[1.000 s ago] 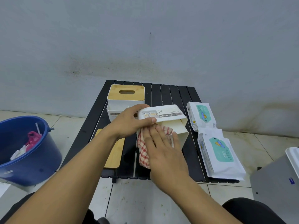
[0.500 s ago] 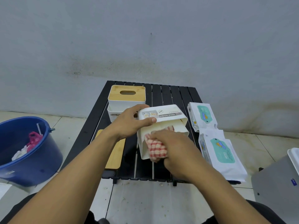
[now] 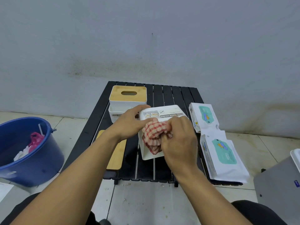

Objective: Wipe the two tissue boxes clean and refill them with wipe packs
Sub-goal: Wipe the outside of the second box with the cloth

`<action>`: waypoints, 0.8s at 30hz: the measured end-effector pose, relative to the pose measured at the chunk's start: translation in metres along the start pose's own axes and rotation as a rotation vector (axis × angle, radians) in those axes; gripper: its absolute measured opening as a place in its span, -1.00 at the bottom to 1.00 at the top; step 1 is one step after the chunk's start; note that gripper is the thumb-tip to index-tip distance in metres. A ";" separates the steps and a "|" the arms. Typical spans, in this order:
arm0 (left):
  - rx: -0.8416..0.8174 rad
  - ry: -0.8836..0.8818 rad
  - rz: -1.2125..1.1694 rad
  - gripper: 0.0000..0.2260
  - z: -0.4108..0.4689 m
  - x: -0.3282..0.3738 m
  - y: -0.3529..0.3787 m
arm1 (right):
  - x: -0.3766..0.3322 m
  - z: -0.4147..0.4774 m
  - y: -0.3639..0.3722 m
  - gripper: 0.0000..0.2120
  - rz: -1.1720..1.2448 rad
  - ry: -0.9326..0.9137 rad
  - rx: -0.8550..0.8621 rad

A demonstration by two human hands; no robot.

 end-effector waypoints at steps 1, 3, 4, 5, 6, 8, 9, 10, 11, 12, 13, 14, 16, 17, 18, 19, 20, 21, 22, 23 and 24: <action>0.001 -0.003 -0.011 -0.53 0.000 0.001 0.000 | -0.004 -0.007 0.006 -0.75 -0.020 -0.030 -0.020; 0.005 -0.003 -0.031 -0.55 0.000 0.001 0.000 | -0.013 -0.021 0.015 -0.75 -0.070 -0.096 -0.105; 0.004 -0.004 -0.037 -0.55 0.000 0.001 0.000 | -0.016 -0.027 0.018 -0.70 -0.104 -0.121 -0.163; 0.002 -0.006 -0.037 -0.54 0.000 0.001 0.000 | -0.018 -0.032 0.021 -0.63 -0.145 -0.132 -0.224; -0.001 -0.006 -0.031 -0.53 0.000 0.001 0.000 | -0.018 -0.036 0.023 -0.56 -0.192 -0.132 -0.283; -0.002 -0.004 -0.011 -0.52 0.000 0.001 0.000 | -0.017 -0.040 0.025 -0.44 -0.280 -0.132 -0.392; -0.003 -0.001 -0.002 -0.52 0.000 0.001 0.000 | -0.016 -0.040 0.027 -0.40 -0.311 -0.132 -0.444; -0.006 0.000 0.004 -0.52 0.000 0.002 0.000 | -0.015 -0.039 0.029 -0.36 -0.335 -0.131 -0.496; -0.009 0.000 0.006 -0.52 0.000 0.003 0.000 | -0.014 -0.038 0.032 -0.32 -0.354 -0.130 -0.543; -0.012 0.000 0.007 -0.52 0.000 0.003 0.000 | -0.015 -0.036 0.035 -0.30 -0.364 -0.130 -0.577; -0.014 -0.002 0.007 -0.53 0.001 0.004 0.000 | -0.015 -0.033 0.037 -0.29 -0.368 -0.132 -0.600; -0.016 -0.006 0.006 -0.53 0.001 0.004 0.000 | -0.016 -0.031 0.039 -0.28 -0.372 -0.134 -0.622; -0.014 -0.013 0.007 -0.52 0.002 0.003 -0.001 | -0.017 -0.028 0.043 -0.31 -0.383 -0.132 -0.664; -0.012 -0.015 0.007 -0.52 0.002 0.003 -0.001 | -0.018 -0.027 0.044 -0.33 -0.389 -0.130 -0.678; -0.013 -0.017 0.007 -0.52 0.002 0.002 -0.001 | -0.019 -0.025 0.044 -0.35 -0.396 -0.130 -0.687; -0.014 -0.017 0.006 -0.52 0.002 0.003 -0.001 | -0.019 -0.024 0.044 -0.37 -0.400 -0.131 -0.692; -0.013 -0.019 0.005 -0.51 0.002 0.003 -0.001 | -0.020 -0.022 0.045 -0.38 -0.397 -0.132 -0.694; -0.013 -0.019 0.004 -0.52 0.002 0.004 0.000 | -0.020 -0.020 0.045 -0.38 -0.388 -0.129 -0.697; -0.012 -0.020 0.000 -0.53 0.001 0.005 0.000 | -0.020 -0.018 0.046 -0.38 -0.376 -0.123 -0.705; -0.012 -0.021 -0.005 -0.54 0.001 0.005 0.000 | -0.020 -0.017 0.048 -0.37 -0.371 -0.116 -0.716; -0.013 -0.021 -0.009 -0.55 0.002 0.005 0.000 | -0.019 -0.016 0.050 -0.38 -0.370 -0.112 -0.725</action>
Point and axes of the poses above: each hand's wrist, its own z-axis towards the middle knuckle, its own y-axis out of the palm, x = y × z, the point moved 6 cm from there along z, towards the middle knuckle, and after that the axes turned 4 degrees about y, right-handed, at the moved point
